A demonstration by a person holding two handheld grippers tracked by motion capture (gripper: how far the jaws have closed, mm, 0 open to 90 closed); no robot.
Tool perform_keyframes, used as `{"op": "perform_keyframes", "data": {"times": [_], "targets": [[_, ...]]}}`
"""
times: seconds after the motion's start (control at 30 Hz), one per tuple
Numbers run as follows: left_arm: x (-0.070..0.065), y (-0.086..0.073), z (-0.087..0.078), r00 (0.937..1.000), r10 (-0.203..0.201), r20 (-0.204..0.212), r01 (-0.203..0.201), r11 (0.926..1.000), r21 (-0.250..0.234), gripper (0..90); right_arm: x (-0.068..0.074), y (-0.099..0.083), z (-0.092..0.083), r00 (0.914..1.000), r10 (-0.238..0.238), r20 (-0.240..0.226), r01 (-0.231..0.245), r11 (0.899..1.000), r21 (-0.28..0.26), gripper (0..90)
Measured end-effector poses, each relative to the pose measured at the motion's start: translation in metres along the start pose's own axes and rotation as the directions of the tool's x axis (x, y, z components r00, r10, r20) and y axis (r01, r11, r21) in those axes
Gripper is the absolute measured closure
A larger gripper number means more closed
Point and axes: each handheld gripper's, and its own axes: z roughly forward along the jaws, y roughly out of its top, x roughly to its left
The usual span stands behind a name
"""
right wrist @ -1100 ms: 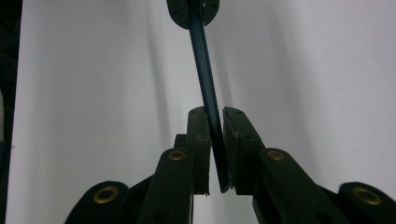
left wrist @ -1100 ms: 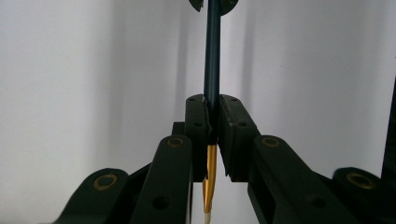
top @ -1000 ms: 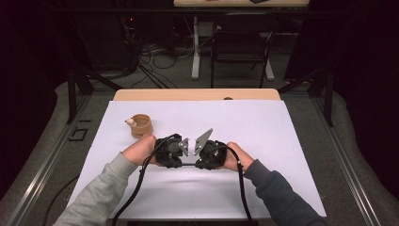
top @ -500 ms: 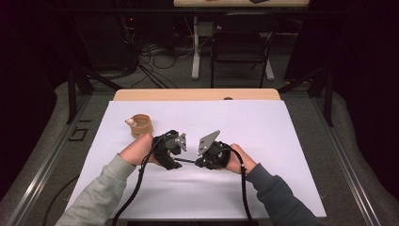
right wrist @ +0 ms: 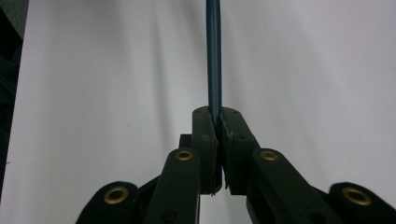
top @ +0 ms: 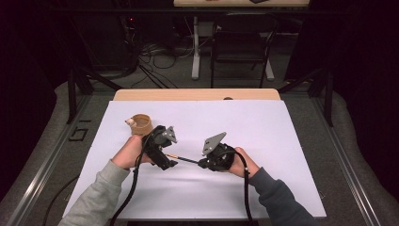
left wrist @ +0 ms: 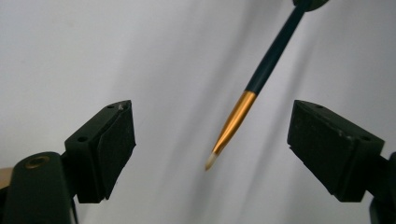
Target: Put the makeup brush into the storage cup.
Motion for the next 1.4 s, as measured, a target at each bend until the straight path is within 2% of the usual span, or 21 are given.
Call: {"op": "perform_keyframes", "data": {"times": [0.03, 0.07, 0.13, 0.2, 0.3, 0.33, 0.47, 0.7, 0.77, 0.8, 0.87, 0.9, 0.93, 1.0, 1.03, 1.07, 1.27, 1.33, 1.4], "targets": [[0.0, 0.0, 0.0, 1.0, 0.0, 0.0, 0.0, 1.0, 0.0, 12.9, 0.0, 0.0, 0.0, 1.0, 0.0, 0.0, 0.0, 1.0, 0.0, 85.8], [0.002, -0.005, 0.0, 0.9988, -0.043, -0.025, 0.042, 0.9988, -0.023, 7.7, 0.0, -0.002, 0.0, 1.0, 0.008, 0.002, -0.008, 1.0, -0.005, 85.8], [0.003, -0.008, 0.002, 0.9977, -0.056, -0.036, 0.056, 0.9982, -0.024, 0.9, 0.0, -0.003, -0.001, 0.9999, 0.012, 0.008, -0.012, 1.0, -0.007, 85.7], [0.002, -0.011, 0.004, 0.997, -0.065, -0.043, 0.064, 0.9977, -0.02, 0.0, 0.0, -0.003, -0.002, 0.9997, 0.024, 0.009, -0.024, 1.0, -0.01, 85.8], [0.003, -0.017, 0.005, 0.9952, -0.084, -0.049, 0.082, 0.9955, -0.048, 0.0, 0.0, -0.003, -0.002, 0.9996, 0.027, 0.008, -0.027, 0.999, -0.018, 85.8], [0.003, -0.02, 0.004, 0.9928, -0.096, -0.071, 0.092, 0.9936, -0.066, 0.0, -0.001, -0.004, -0.002, 0.9994, 0.034, 0.005, -0.034, 0.999, -0.023, 85.8], [0.003, -0.025, 0.003, 0.9906, -0.107, -0.085, 0.099, 0.9903, -0.098, 0.0, -0.001, -0.005, -0.003, 0.9989, 0.045, 0.007, -0.045, 0.999, -0.03, 85.8], [0.003, -0.037, 0.009, 0.9866, -0.131, -0.098, 0.119, 0.9863, -0.114, 0.0, 0.003, -0.01, -0.003, 0.997, 0.076, 0.011, -0.076, 0.996, -0.045, 85.7], [0.003, -0.041, 0.009, 0.9839, -0.146, -0.103, 0.132, 0.9828, -0.129, 0.0, 0.005, -0.012, -0.002, 0.9962, 0.086, 0.011, -0.086, 0.995, -0.053, 85.7], [0.003, -0.043, 0.01, 0.9809, -0.162, -0.109, 0.145, 0.9785, -0.147, 0.1, 0.005, -0.013, -0.002, 0.9962, 0.086, 0.011, -0.085, 0.995, -0.057, 85.7], [0.003, -0.044, 0.009, 0.9803, -0.169, -0.103, 0.152, 0.9763, -0.155, 0.0, 0.006, -0.014, -0.001, 0.9955, 0.092, 0.02, -0.091, 0.994, -0.066, 85.7], [0.003, -0.046, 0.009, 0.9777, -0.184, -0.102, 0.163, 0.9695, -0.183, 0.0, 0.006, -0.014, -0.001, 0.9949, 0.099, 0.022, -0.097, 0.993, -0.07, 85.7], [0.003, -0.046, 0.009, 0.9777, -0.184, -0.102, 0.163, 0.9695, -0.183, 0.0, 0.006, -0.014, -0.001, 0.9949, 0.099, 0.022, -0.097, 0.993, -0.07, 85.7], [0.004, -0.05, 0.008, 0.9741, -0.203, -0.1, 0.177, 0.9592, -0.22, 0.0, 0.007, -0.015, -0.001, 0.9934, 0.111, 0.031, -0.108, 0.99, -0.086, 85.7], [0.004, -0.05, 0.008, 0.9741, -0.203, -0.1, 0.177, 0.9592, -0.22, 0.0, 0.007, -0.015, -0.002, 0.9923, 0.119, 0.033, -0.116, 0.989, -0.09, 85.7], [0.004, -0.053, 0.007, 0.9715, -0.214, -0.101, 0.186, 0.9546, -0.233, 0.0, 0.007, -0.016, -0.002, 0.9917, 0.124, 0.036, -0.12, 0.988, -0.097, 85.7], [0.0, -0.058, 0.009, 0.9694, -0.221, -0.108, 0.189, 0.9509, -0.245, 0.0, 0.01, -0.016, -0.005, 0.9898, 0.136, 0.041, -0.13, 0.983, -0.131, 85.7], [-0.001, -0.061, 0.009, 0.9649, -0.23, -0.126, 0.192, 0.9462, -0.261, 0.0, 0.01, -0.016, -0.004, 0.9887, 0.142, 0.047, -0.134, 0.981, -0.139, 85.8], [-0.003, -0.065, 0.01, 0.9567, -0.249, -0.151, 0.195, 0.9326, -0.304, 0.0, 0.011, -0.016, -0.004, 0.9876, 0.149, 0.049, -0.141, 0.98, -0.142, 85.7]]}}
